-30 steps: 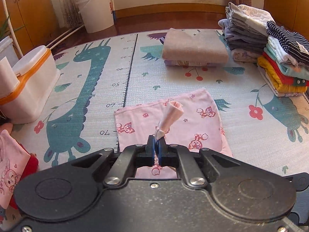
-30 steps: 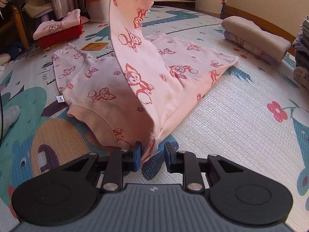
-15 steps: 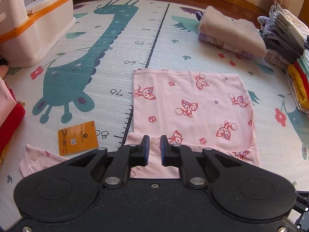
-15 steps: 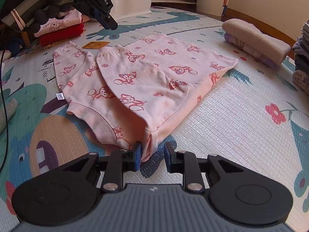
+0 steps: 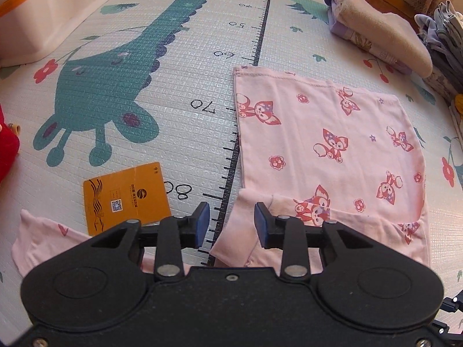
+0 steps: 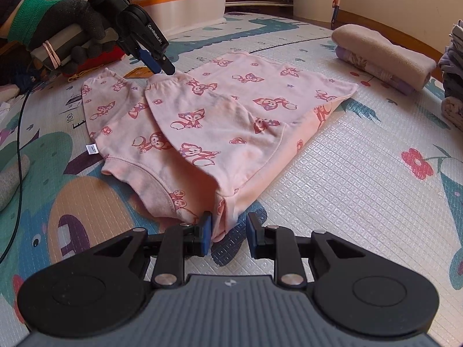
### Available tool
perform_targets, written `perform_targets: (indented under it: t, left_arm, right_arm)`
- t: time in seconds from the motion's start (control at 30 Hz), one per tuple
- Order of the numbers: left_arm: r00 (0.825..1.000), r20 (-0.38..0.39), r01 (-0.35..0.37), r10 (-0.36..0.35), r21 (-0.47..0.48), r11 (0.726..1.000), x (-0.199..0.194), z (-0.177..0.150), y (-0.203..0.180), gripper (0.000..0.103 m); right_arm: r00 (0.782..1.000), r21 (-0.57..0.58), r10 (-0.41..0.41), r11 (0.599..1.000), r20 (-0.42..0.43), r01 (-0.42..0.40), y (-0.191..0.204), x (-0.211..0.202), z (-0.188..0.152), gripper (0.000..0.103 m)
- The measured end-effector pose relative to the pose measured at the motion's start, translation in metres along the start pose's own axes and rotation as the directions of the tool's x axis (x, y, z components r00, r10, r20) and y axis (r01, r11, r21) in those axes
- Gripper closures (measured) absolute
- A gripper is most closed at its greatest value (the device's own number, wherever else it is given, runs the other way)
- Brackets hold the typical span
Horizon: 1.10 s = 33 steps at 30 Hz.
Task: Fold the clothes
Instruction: 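Lift the shirt side with the left gripper and fold it over the body, then lay the folded side flat and open the left gripper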
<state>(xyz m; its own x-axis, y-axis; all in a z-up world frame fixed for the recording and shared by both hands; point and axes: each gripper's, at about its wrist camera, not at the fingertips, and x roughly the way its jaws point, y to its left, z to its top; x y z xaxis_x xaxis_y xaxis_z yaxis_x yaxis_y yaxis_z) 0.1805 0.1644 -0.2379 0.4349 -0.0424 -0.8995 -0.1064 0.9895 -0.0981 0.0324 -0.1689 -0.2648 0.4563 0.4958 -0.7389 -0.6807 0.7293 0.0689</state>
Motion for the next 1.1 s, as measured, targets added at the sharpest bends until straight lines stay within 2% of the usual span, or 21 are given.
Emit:
perform_targets:
  t: [0.1,0.13,0.17,0.2,0.37,0.67,0.97,1.03,1.07,1.1]
  left_arm:
    - [1.0,-0.012,0.0,0.001,0.019,1.0,0.002,-0.004,-0.005,0.071]
    - [1.0,-0.013,-0.003,0.004,0.026,1.0,0.002,-0.005,-0.007,0.08]
    - [1.0,-0.007,-0.003,0.003,0.043,0.999,0.0,-0.005,-0.01,0.099]
    - [1.0,0.0,-0.001,0.001,0.062,0.998,-0.003,-0.005,-0.014,0.101]
    - [0.999,0.05,-0.022,0.015,0.147,0.989,-0.019,-0.005,-0.032,0.103]
    - [0.975,0.202,-0.121,0.089,0.149,0.981,-0.083,0.006,-0.043,0.103]
    - [0.961,0.247,-0.169,0.122,0.178,0.969,-0.118,0.009,-0.047,0.103]
    - [0.96,0.252,-0.172,0.122,0.183,0.968,-0.122,0.01,-0.048,0.103]
    - [0.96,0.253,-0.17,0.121,0.186,0.968,-0.124,0.009,-0.049,0.103]
    - [0.96,0.253,-0.172,0.121,0.19,0.967,-0.126,0.007,-0.051,0.103]
  right_arm:
    - [1.0,-0.002,0.001,1.0,0.003,-0.001,0.0,0.0,0.0,0.076]
    - [1.0,-0.004,0.001,1.0,0.004,-0.001,0.0,0.001,0.0,0.076]
    - [1.0,-0.007,0.0,1.0,0.004,0.0,0.0,0.001,0.0,0.076]
    - [1.0,-0.011,-0.001,1.0,0.004,0.001,0.001,0.0,0.001,0.076]
    - [1.0,-0.018,-0.006,1.0,0.007,0.006,0.002,0.0,0.001,0.076]
    - [0.999,-0.033,-0.038,0.999,0.021,0.039,0.002,-0.002,0.001,0.074]
    - [0.997,-0.105,-0.046,0.993,0.055,0.051,0.011,-0.005,0.0,0.074]
    - [0.998,-0.14,-0.024,0.99,0.055,0.031,0.014,-0.007,-0.001,0.079]
    - [0.999,-0.153,-0.012,0.988,0.051,0.02,0.015,-0.007,-0.002,0.091]
    - [0.999,-0.165,-0.011,0.986,0.054,0.02,0.017,-0.008,-0.003,0.092]
